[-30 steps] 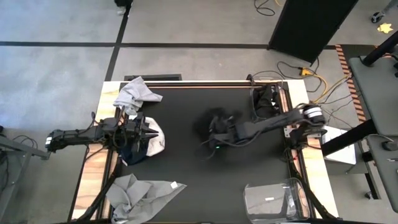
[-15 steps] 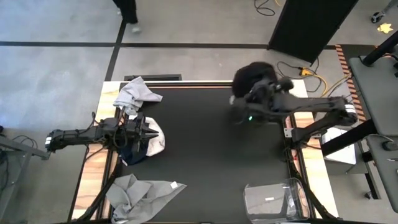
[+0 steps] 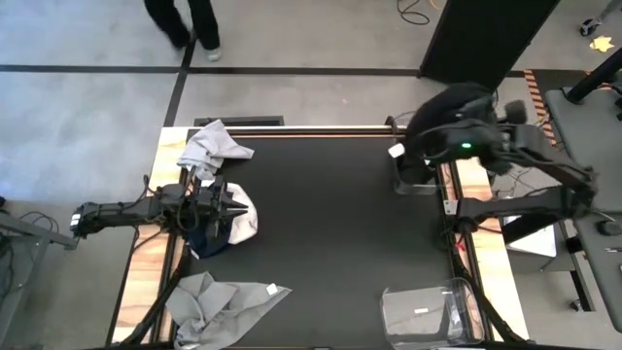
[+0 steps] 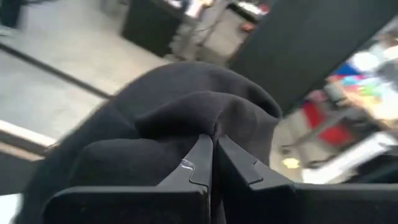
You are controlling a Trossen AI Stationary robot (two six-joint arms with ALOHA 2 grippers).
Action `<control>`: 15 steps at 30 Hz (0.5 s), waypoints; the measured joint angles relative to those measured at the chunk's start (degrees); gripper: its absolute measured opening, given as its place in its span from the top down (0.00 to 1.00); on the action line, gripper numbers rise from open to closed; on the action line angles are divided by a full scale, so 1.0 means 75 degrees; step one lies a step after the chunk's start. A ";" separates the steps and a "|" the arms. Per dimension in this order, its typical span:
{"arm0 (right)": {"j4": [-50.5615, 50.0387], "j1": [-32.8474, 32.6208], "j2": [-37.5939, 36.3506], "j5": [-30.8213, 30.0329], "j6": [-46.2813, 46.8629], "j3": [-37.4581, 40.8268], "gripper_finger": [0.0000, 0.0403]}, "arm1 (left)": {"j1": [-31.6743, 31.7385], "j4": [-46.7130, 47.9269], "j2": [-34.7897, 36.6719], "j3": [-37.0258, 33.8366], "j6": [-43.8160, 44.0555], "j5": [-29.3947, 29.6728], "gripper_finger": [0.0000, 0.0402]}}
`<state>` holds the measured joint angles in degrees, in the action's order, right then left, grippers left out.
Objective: Sort towels by color in basket
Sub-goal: Put the black towel into the top transparent bin
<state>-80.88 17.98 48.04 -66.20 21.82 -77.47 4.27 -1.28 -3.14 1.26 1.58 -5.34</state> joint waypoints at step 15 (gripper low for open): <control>0.0049 -0.0009 0.0328 0.3637 0.0099 0.1331 0.98 | 0.0001 0.0003 0.0000 0.0000 0.0000 0.0000 0.90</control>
<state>-80.51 17.91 50.50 -38.92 22.57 -67.49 4.27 -1.26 -3.14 1.26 1.58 -5.34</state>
